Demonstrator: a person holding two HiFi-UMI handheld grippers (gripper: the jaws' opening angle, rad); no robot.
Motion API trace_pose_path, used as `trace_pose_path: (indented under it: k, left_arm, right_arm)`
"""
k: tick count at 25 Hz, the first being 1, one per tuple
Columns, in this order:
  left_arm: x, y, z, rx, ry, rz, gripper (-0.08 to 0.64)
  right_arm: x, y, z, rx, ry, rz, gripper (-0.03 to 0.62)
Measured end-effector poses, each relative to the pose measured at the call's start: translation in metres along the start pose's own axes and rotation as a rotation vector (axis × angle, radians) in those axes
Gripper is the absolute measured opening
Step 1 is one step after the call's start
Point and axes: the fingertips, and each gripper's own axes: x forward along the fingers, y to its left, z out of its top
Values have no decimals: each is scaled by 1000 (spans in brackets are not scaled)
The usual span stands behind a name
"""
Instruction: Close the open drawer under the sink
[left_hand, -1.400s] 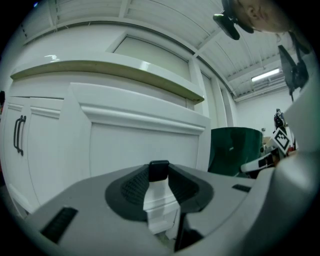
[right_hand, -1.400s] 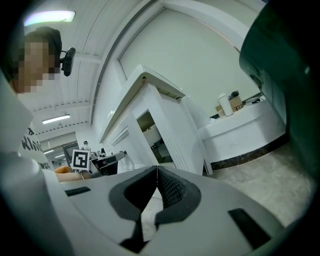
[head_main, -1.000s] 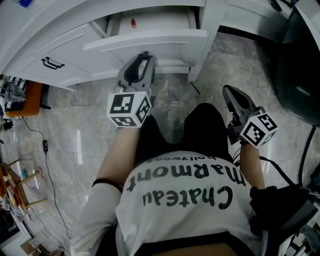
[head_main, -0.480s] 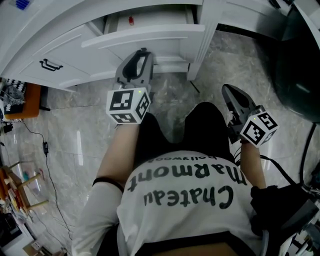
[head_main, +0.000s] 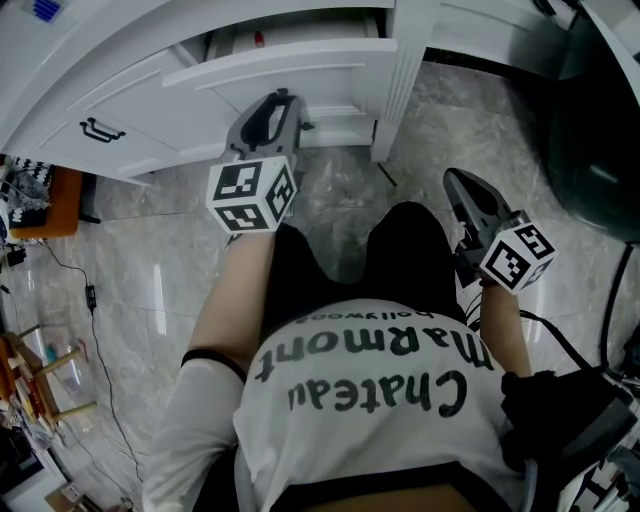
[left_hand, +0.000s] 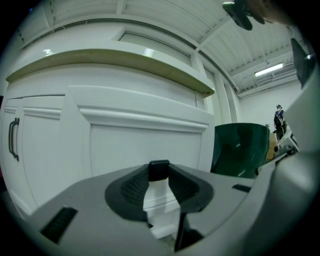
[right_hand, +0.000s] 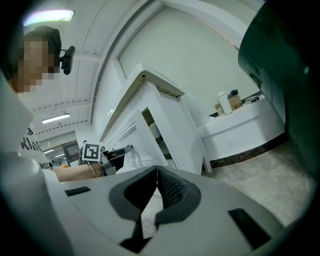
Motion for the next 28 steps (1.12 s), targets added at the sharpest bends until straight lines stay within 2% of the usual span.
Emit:
trace_pose_path:
  k: [14, 20, 28]
  left_arm:
    - [21, 8, 7, 9, -3, -3, 121]
    - [26, 8, 9, 13, 21, -25, 121]
    - [36, 11, 10, 47, 27, -24, 121]
  right_arm:
    - [1, 1, -1, -1, 12, 5, 12]
    - [2, 3, -1, -6, 23, 8, 12]
    - [3, 6, -5, -11, 39, 10, 12]
